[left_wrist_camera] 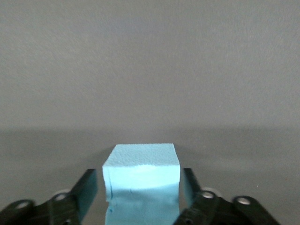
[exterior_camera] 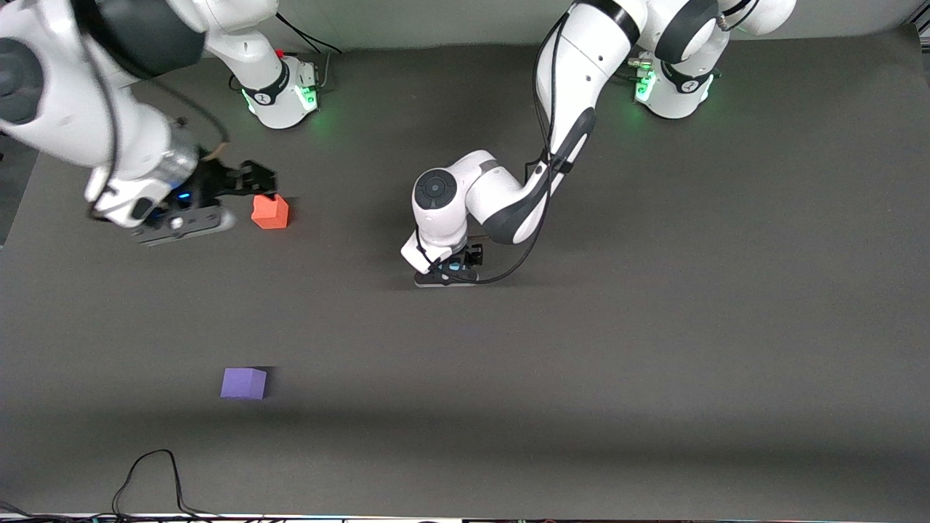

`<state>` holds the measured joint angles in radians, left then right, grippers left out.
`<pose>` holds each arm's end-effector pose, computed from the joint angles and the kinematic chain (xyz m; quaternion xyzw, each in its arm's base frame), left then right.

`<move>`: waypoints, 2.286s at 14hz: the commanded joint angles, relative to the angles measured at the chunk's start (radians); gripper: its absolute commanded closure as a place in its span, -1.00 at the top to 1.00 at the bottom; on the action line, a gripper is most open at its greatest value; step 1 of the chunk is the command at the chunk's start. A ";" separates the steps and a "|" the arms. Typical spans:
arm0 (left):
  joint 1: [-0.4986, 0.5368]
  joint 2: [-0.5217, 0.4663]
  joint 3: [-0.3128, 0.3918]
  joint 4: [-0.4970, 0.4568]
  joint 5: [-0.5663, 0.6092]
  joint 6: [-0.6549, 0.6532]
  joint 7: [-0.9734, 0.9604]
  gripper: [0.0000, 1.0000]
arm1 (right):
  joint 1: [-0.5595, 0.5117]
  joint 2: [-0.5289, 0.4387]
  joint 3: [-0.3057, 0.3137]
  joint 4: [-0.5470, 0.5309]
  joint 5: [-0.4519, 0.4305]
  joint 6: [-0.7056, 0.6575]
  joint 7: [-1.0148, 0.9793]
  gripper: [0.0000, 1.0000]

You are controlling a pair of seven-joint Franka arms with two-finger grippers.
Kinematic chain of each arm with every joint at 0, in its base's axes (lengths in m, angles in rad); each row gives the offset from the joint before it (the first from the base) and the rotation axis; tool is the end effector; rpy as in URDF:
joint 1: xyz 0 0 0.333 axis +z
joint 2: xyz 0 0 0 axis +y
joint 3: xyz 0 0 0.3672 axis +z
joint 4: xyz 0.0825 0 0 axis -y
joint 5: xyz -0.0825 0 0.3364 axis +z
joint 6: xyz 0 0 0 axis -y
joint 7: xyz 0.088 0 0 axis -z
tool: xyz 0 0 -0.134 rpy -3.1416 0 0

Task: Place blue block between orange and purple blocks
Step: 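Carry the blue block toward the right gripper while the right gripper approaches, then close the right gripper on the blue block held by the left gripper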

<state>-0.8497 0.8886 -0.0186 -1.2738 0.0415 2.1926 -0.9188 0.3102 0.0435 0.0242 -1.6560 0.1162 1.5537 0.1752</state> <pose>0.4922 -0.5716 0.2502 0.9997 0.0170 0.0172 0.0056 0.4770 0.1821 0.5905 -0.9927 -0.0760 0.0851 0.0383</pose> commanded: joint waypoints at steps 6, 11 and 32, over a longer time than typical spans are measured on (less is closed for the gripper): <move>0.231 -0.288 -0.018 -0.022 -0.135 -0.302 0.207 1.00 | 0.205 0.026 -0.009 0.056 0.088 0.055 0.268 1.00; 0.522 -0.485 -0.018 -0.168 -0.193 -0.467 0.533 1.00 | 0.409 0.191 -0.007 0.177 0.088 0.112 0.555 1.00; 0.873 -0.872 -0.011 -0.344 0.003 -0.611 0.982 1.00 | 0.480 0.484 -0.017 -0.015 -0.113 0.566 0.521 1.00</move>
<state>0.0362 0.0938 -0.0325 -1.5273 0.0259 1.5329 0.0469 0.7887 0.4998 0.0100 -1.6773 0.0224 2.0759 0.7104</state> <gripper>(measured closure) 0.000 0.000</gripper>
